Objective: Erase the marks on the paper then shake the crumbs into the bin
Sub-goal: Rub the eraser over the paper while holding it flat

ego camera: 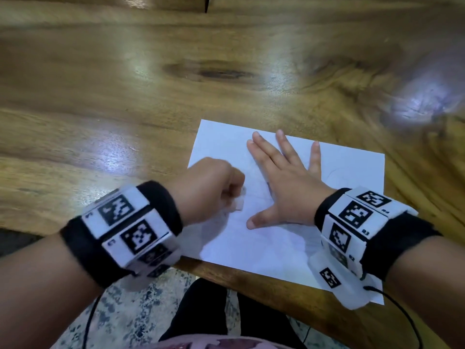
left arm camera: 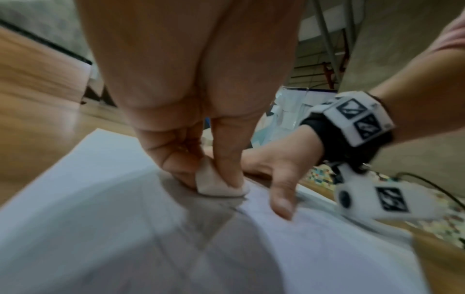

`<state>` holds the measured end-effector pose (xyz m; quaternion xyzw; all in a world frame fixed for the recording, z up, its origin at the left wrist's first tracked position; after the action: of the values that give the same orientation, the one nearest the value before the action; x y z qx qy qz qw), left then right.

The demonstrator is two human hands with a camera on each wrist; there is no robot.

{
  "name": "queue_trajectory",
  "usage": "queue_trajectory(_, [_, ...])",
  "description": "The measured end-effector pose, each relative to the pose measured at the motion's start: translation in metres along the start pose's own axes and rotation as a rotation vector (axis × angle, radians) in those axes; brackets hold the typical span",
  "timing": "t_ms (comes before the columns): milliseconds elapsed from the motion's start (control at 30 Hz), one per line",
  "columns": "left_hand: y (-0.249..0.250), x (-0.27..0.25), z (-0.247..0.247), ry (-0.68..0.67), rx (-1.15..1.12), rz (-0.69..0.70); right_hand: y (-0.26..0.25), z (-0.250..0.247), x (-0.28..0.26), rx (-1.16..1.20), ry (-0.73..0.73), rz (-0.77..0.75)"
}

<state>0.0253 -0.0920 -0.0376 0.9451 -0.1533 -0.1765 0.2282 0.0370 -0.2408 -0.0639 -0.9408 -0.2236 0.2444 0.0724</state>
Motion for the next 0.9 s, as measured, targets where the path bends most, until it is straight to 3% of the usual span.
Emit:
queue_trajectory(167, [0.003, 0.045, -0.021, 0.201, 0.000, -0.060, 0.000, -0.001, 0.000, -0.006, 0.004, 0.005])
queue_trajectory(233, [-0.001, 0.037, -0.015, 0.185, -0.037, -0.055, -0.001, -0.002, 0.000, 0.003, 0.001, 0.011])
queue_trajectory(367, [-0.003, -0.009, 0.005, -0.032, -0.041, -0.001, 0.000, -0.002, -0.001, 0.011, 0.006, 0.014])
queue_trajectory(567, [0.003, 0.049, -0.021, 0.249, -0.001, -0.114, -0.002, -0.002, -0.001, 0.007, 0.021, 0.035])
queue_trajectory(800, [0.004, -0.009, 0.008, 0.073, -0.014, -0.007, -0.001, -0.001, -0.003, 0.034, 0.020, 0.049])
queue_trajectory(900, [0.003, 0.007, -0.002, 0.152, -0.035, -0.045, -0.001, 0.000, -0.004, 0.022, 0.023, 0.057])
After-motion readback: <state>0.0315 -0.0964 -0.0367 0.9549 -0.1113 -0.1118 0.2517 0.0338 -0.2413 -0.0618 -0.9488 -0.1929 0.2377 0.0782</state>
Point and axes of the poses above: each hand's wrist, its own x-axis towards the middle knuckle, its own z-axis out of the palm, y = z × x, the point moved 2 cm from there along x, towards the middle knuckle, and after that the axes turned 10 degrees about y, right-handed, at the moved point
